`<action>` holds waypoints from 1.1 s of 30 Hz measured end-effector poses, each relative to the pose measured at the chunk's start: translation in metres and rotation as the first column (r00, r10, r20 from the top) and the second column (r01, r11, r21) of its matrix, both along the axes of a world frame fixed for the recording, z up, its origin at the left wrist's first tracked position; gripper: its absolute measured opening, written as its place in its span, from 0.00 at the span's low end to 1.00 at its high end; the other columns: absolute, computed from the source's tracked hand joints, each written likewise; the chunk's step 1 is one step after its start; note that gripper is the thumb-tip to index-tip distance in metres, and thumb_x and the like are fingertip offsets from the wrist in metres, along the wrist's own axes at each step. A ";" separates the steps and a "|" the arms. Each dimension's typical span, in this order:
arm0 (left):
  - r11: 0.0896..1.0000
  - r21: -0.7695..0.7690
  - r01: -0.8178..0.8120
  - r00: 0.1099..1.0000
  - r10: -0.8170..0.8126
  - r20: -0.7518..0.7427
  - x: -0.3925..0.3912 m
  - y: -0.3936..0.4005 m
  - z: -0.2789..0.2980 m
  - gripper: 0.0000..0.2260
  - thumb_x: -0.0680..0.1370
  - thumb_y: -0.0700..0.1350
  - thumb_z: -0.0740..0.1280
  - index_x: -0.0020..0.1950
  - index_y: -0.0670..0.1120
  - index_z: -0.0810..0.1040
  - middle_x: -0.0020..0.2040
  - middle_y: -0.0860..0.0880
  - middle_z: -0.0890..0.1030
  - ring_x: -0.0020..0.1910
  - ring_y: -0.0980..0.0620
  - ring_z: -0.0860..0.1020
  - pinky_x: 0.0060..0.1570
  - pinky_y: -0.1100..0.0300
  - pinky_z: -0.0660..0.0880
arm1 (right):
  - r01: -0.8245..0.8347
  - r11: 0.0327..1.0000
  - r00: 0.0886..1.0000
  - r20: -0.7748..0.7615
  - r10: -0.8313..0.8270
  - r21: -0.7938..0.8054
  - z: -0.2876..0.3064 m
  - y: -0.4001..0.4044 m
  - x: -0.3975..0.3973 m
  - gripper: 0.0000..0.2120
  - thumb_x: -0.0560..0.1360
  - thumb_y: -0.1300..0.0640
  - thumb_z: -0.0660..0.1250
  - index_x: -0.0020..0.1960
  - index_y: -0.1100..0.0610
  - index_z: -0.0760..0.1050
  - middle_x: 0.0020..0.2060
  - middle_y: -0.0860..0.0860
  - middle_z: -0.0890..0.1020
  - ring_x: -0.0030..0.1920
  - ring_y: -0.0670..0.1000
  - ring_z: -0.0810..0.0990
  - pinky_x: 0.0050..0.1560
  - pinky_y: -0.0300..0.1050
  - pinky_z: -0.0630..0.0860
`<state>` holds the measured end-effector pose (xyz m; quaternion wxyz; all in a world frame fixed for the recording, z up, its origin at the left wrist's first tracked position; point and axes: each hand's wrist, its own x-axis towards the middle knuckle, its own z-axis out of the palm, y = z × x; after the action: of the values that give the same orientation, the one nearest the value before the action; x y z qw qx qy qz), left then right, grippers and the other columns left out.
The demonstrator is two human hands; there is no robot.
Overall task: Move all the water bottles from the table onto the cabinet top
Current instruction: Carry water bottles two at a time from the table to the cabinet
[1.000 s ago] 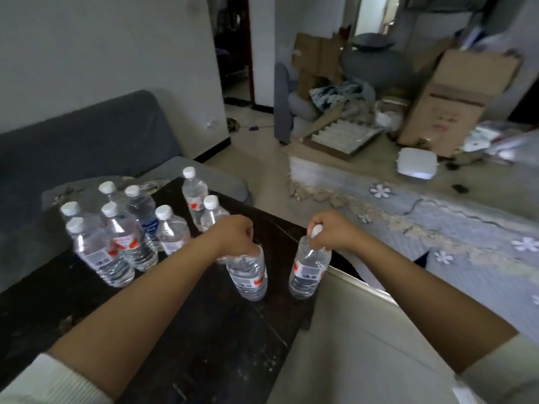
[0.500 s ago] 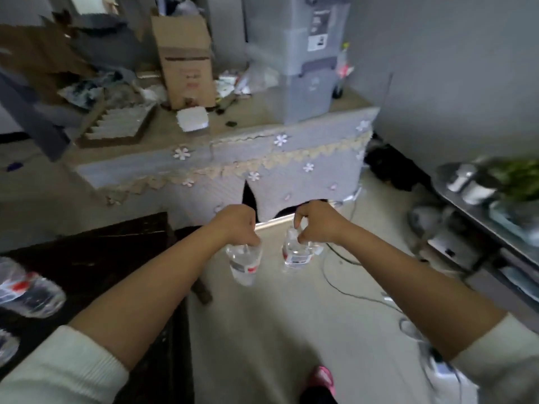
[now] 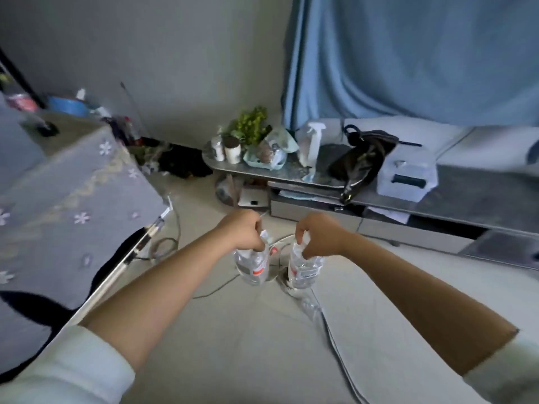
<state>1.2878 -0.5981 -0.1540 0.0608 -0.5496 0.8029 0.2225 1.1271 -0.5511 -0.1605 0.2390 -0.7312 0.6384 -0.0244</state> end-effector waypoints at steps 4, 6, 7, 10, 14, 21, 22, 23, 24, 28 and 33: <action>0.992 0.021 0.126 0.991 -0.125 -0.048 -0.129 -0.009 0.000 0.15 0.68 0.41 0.71 0.31 0.51 0.66 0.36 0.52 0.72 0.39 0.51 0.72 0.31 0.62 0.66 | 0.171 0.985 0.985 0.002 -0.171 -0.007 0.010 0.022 -0.122 0.15 0.69 0.60 0.71 0.55 0.58 0.78 0.44 0.48 0.69 0.47 0.47 0.68 0.42 0.40 0.66; 0.986 0.025 0.166 0.982 -0.163 -0.093 -0.178 -0.014 0.002 0.15 0.68 0.39 0.71 0.31 0.51 0.67 0.33 0.53 0.71 0.33 0.53 0.71 0.29 0.63 0.66 | 0.246 0.969 0.969 0.001 -0.246 -0.024 0.013 0.031 -0.168 0.14 0.69 0.59 0.71 0.55 0.59 0.78 0.45 0.49 0.70 0.47 0.48 0.68 0.42 0.39 0.66; 0.983 0.023 0.183 0.977 -0.179 -0.115 -0.202 -0.016 0.004 0.14 0.68 0.39 0.71 0.31 0.51 0.67 0.33 0.54 0.71 0.31 0.54 0.71 0.28 0.63 0.66 | 0.288 0.957 0.958 0.013 -0.287 -0.033 0.014 0.036 -0.190 0.14 0.69 0.60 0.71 0.54 0.59 0.79 0.45 0.50 0.70 0.47 0.48 0.68 0.44 0.39 0.66; 0.956 -0.007 0.292 0.951 -0.291 -0.109 -0.276 -0.011 0.008 0.12 0.69 0.40 0.70 0.31 0.51 0.69 0.37 0.52 0.74 0.39 0.52 0.72 0.29 0.65 0.65 | 0.429 0.903 0.903 0.042 -0.427 -0.037 0.015 0.054 -0.252 0.13 0.70 0.60 0.70 0.54 0.61 0.79 0.45 0.49 0.71 0.46 0.48 0.69 0.47 0.41 0.70; 0.914 -0.006 0.407 0.907 -0.404 -0.120 -0.373 -0.003 0.008 0.12 0.69 0.39 0.69 0.30 0.50 0.69 0.34 0.53 0.73 0.37 0.53 0.72 0.28 0.65 0.65 | 0.602 0.798 0.798 0.078 -0.598 -0.032 0.007 0.074 -0.340 0.13 0.69 0.62 0.71 0.53 0.63 0.79 0.45 0.51 0.72 0.45 0.49 0.70 0.41 0.37 0.71; 0.859 0.088 0.505 0.861 -0.494 -0.120 -0.521 -0.023 -0.002 0.10 0.69 0.39 0.69 0.32 0.48 0.70 0.32 0.50 0.74 0.29 0.53 0.71 0.27 0.64 0.68 | 0.713 0.699 0.700 0.006 -0.714 0.051 -0.003 0.075 -0.470 0.12 0.70 0.61 0.70 0.53 0.61 0.80 0.42 0.52 0.74 0.43 0.50 0.72 0.30 0.34 0.66; 0.846 0.093 0.525 0.850 -0.515 -0.115 -0.542 -0.027 -0.002 0.10 0.70 0.39 0.69 0.32 0.48 0.70 0.31 0.50 0.73 0.28 0.54 0.70 0.27 0.65 0.68 | 0.715 0.697 0.699 -0.017 -0.715 0.061 -0.004 0.072 -0.486 0.13 0.70 0.60 0.69 0.53 0.61 0.80 0.42 0.52 0.74 0.43 0.50 0.72 0.29 0.33 0.64; 0.831 0.096 0.547 0.836 -0.537 -0.116 -0.566 -0.032 -0.003 0.10 0.70 0.39 0.69 0.33 0.47 0.70 0.31 0.50 0.72 0.27 0.55 0.70 0.27 0.65 0.68 | 0.722 0.689 0.692 -0.034 -0.721 0.062 -0.006 0.070 -0.505 0.13 0.70 0.61 0.69 0.54 0.61 0.80 0.42 0.52 0.74 0.43 0.50 0.72 0.29 0.32 0.63; 0.814 0.094 0.573 0.818 -0.564 -0.112 -0.592 -0.038 -0.003 0.10 0.70 0.39 0.69 0.32 0.47 0.71 0.31 0.50 0.72 0.27 0.55 0.70 0.27 0.65 0.68 | 0.736 0.675 0.677 -0.047 -0.734 0.061 -0.007 0.066 -0.527 0.13 0.70 0.61 0.68 0.54 0.61 0.80 0.42 0.52 0.75 0.43 0.50 0.72 0.29 0.32 0.63; 0.735 0.079 0.674 0.739 -0.671 -0.064 -0.677 -0.057 -0.001 0.12 0.70 0.39 0.68 0.31 0.49 0.68 0.32 0.52 0.70 0.28 0.57 0.68 0.23 0.68 0.66 | 0.790 0.609 0.613 -0.070 -0.787 0.067 -0.008 0.055 -0.600 0.12 0.69 0.63 0.67 0.53 0.62 0.79 0.41 0.56 0.76 0.42 0.50 0.72 0.28 0.33 0.62; 0.697 0.049 0.715 0.698 -0.708 -0.106 -0.782 -0.074 -0.002 0.13 0.69 0.37 0.68 0.30 0.48 0.67 0.32 0.53 0.70 0.28 0.58 0.67 0.26 0.66 0.63 | 0.864 0.501 0.503 -0.049 -0.863 0.053 -0.008 0.053 -0.692 0.09 0.68 0.64 0.67 0.47 0.57 0.80 0.31 0.49 0.71 0.42 0.50 0.71 0.26 0.28 0.61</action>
<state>0.5055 -0.6721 -0.1561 0.1342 -0.1840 0.9443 0.2377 0.4353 -0.4980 -0.1688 0.2155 -0.3069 0.9202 -0.1121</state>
